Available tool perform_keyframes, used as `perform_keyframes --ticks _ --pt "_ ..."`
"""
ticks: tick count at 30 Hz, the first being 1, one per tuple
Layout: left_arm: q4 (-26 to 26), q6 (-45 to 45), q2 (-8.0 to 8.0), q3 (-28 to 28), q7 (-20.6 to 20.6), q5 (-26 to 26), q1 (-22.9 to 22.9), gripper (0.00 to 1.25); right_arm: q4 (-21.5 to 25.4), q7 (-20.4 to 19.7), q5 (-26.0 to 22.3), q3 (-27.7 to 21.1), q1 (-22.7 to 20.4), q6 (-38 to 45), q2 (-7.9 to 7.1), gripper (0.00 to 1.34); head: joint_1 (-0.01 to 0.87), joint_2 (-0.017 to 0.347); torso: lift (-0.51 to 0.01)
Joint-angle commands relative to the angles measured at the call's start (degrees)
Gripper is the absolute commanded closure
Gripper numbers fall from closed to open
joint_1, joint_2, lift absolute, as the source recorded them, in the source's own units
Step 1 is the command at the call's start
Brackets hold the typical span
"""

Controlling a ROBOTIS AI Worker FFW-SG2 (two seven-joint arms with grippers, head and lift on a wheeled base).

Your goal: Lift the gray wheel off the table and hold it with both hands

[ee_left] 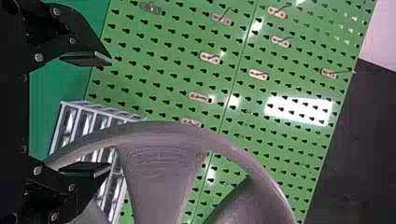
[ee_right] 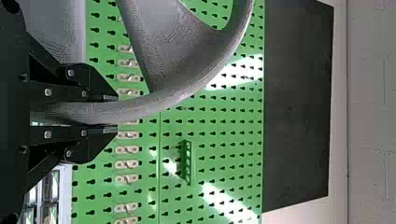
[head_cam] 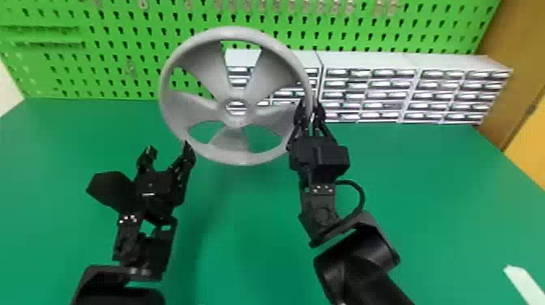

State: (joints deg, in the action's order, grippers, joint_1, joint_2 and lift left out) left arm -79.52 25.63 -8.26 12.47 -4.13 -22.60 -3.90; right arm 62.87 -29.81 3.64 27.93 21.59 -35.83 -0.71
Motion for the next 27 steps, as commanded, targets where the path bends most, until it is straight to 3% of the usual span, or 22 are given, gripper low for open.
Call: perform_keyframes --ticks 1,11,27 --pt "2.35 1.35 0.00 0.45 0.00 -1.31 -1.64 0.46 0.50 0.02 -0.39 1.07 -0.14 -0.20 0.00 1.22 0.711 0.015 -0.098" --pt "5.52 3.11 0.00 2.29 0.00 -3.42 -3.93 0.47 0.76 0.02 -1.10 3.10 -0.14 -0.38 -0.17 1.22 0.711 0.015 -0.098" --pt "5.78 4.69 0.09 3.17 0.00 -4.12 -4.63 0.50 0.76 -0.07 -1.62 2.66 0.12 -0.03 -0.26 1.22 0.711 0.015 -0.098"
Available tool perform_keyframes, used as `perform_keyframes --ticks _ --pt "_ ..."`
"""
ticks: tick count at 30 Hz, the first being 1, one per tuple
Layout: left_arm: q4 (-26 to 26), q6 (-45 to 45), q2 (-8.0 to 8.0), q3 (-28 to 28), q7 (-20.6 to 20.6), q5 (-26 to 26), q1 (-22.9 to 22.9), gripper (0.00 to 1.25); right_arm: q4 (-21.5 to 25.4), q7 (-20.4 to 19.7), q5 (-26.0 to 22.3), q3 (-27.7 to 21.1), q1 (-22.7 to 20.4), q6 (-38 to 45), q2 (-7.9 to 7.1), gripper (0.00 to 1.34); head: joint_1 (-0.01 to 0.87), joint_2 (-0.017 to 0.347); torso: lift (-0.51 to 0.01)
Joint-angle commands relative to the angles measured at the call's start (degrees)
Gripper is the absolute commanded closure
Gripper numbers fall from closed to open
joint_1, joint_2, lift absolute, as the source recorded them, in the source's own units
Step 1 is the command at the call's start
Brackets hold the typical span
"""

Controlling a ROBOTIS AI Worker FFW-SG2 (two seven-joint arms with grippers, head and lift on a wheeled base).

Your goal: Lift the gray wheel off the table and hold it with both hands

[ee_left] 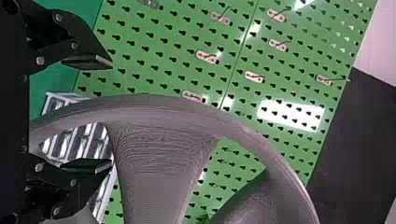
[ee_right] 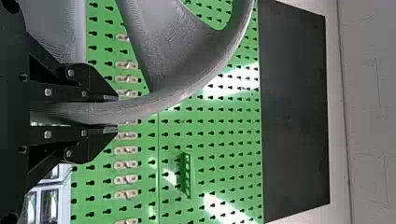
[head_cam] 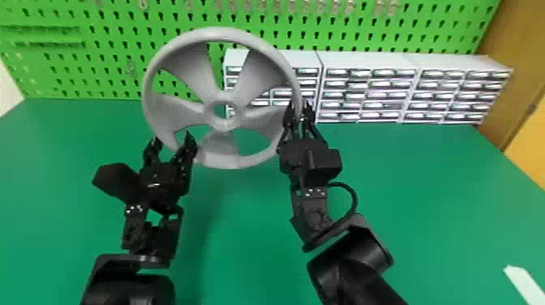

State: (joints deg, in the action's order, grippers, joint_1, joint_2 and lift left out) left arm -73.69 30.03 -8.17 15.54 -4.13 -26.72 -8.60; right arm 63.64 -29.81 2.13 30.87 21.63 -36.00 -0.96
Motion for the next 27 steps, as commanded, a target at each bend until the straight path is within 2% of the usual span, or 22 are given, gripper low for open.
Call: perform_keyframes --ticks 1,7,16,19,27 --pt "0.04 0.29 0.09 0.01 0.00 0.00 0.08 0.50 0.00 -0.08 -0.20 -0.37 0.08 0.23 -0.01 1.22 0.711 0.015 -0.098" --pt "0.04 0.29 0.26 -0.43 -0.09 -0.35 0.52 0.52 0.00 -0.08 -0.20 -0.19 0.17 0.14 -0.09 1.22 0.711 0.015 -0.098" --pt "0.04 0.21 0.26 -0.60 -0.26 -1.67 0.43 0.70 0.00 -0.08 -0.29 0.25 0.17 -0.30 -0.09 1.22 0.711 0.015 -0.098" --pt "-0.05 0.12 0.26 -0.08 -1.76 -1.50 0.34 0.82 0.08 0.01 -0.29 0.33 0.17 -0.56 -0.09 1.22 0.711 0.015 -0.098" --pt "-0.58 1.08 0.44 1.77 -8.35 2.02 0.08 0.96 0.08 0.01 -0.11 0.25 -0.01 -0.56 -0.09 1.22 0.711 0.015 -0.098"
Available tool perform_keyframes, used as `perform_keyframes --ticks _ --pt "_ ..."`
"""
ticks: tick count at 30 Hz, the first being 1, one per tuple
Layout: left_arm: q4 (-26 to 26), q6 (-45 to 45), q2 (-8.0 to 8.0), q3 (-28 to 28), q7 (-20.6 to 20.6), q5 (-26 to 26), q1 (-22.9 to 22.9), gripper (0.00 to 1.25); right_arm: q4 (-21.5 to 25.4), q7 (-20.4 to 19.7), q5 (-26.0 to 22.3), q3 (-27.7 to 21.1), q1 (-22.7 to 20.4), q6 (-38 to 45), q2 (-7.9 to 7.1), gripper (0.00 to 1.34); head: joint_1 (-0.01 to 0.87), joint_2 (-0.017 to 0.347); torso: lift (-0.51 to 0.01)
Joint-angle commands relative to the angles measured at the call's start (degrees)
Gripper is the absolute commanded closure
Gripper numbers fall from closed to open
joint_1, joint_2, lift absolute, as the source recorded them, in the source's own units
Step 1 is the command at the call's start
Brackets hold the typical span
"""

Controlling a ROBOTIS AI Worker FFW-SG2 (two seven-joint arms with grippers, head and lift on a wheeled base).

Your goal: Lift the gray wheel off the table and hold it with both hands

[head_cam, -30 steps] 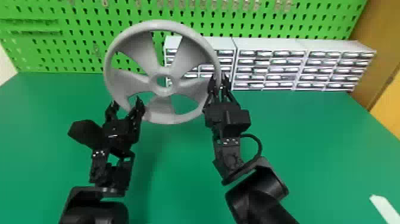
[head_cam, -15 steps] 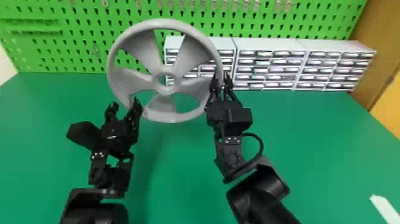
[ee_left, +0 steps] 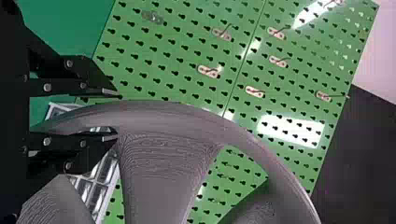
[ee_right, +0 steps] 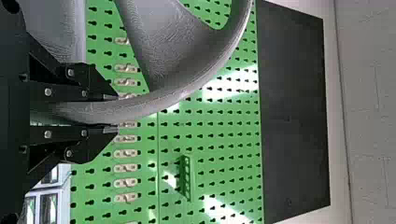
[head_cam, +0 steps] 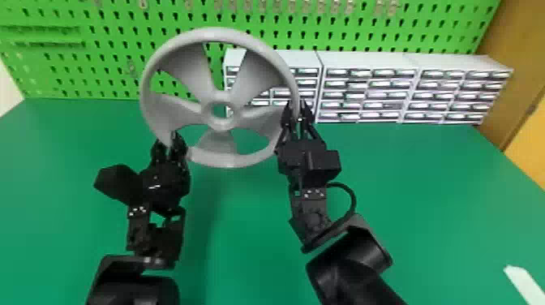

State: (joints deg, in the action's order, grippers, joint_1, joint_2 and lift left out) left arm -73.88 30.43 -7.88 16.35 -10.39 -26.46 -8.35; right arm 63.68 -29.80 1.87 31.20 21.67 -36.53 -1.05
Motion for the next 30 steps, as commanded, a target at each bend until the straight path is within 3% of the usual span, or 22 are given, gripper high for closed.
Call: perform_keyframes --ticks 1,30 --pt "-0.47 0.86 0.24 1.05 -2.53 1.94 0.00 0.96 0.04 0.01 0.15 -0.18 -0.05 -0.03 0.00 1.22 0.711 0.015 -0.098" --pt "-0.56 2.53 1.12 0.96 -4.99 2.91 0.17 0.97 -0.14 0.01 0.68 -0.35 -0.76 -0.03 0.26 1.22 0.711 0.015 -0.098"
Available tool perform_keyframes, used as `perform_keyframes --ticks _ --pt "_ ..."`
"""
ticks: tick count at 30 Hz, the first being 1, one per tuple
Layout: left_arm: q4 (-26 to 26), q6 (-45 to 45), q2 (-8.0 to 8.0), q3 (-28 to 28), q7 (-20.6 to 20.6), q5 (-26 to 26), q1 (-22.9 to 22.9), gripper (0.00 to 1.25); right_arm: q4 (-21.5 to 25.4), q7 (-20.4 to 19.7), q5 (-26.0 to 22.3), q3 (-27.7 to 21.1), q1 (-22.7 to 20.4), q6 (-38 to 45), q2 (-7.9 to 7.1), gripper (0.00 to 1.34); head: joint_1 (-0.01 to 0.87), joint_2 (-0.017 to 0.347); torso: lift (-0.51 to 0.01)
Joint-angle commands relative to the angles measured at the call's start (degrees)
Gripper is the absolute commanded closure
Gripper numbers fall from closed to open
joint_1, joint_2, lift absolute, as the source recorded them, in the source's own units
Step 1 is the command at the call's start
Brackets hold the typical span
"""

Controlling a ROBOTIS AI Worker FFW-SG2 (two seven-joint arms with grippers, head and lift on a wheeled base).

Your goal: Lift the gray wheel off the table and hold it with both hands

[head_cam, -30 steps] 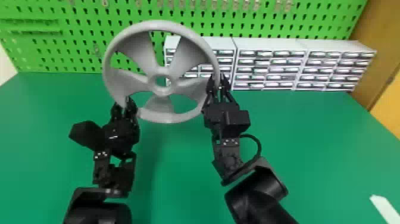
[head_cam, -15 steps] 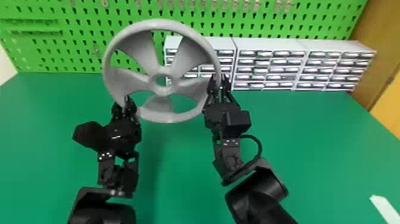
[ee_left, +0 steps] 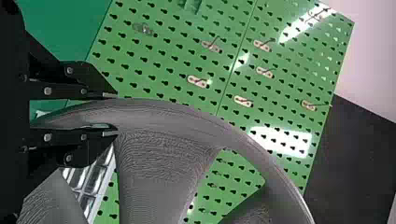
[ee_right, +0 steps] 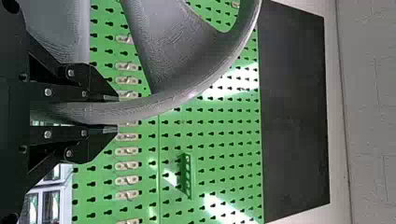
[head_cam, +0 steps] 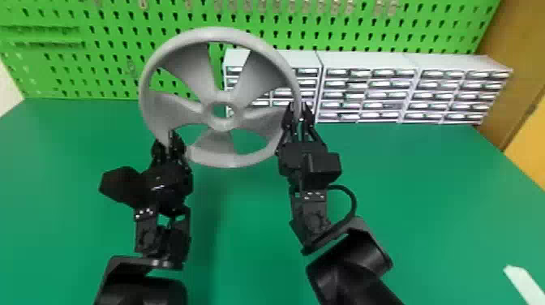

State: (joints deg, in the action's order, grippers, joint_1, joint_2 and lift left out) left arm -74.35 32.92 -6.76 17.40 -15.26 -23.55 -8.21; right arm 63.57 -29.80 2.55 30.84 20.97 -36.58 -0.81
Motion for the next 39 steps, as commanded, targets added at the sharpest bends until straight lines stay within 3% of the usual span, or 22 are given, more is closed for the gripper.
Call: perform_keyframes --ticks 1,39 --pt "0.00 0.04 0.00 -0.18 -0.12 0.00 0.04 0.97 -0.03 0.01 0.09 0.01 -0.05 0.02 0.02 1.22 0.711 0.015 -0.098" --pt "-0.09 0.13 0.09 -0.35 -0.56 -0.09 0.13 0.97 -0.29 0.01 0.26 -0.43 -0.31 0.37 0.02 1.22 0.711 0.015 -0.098"
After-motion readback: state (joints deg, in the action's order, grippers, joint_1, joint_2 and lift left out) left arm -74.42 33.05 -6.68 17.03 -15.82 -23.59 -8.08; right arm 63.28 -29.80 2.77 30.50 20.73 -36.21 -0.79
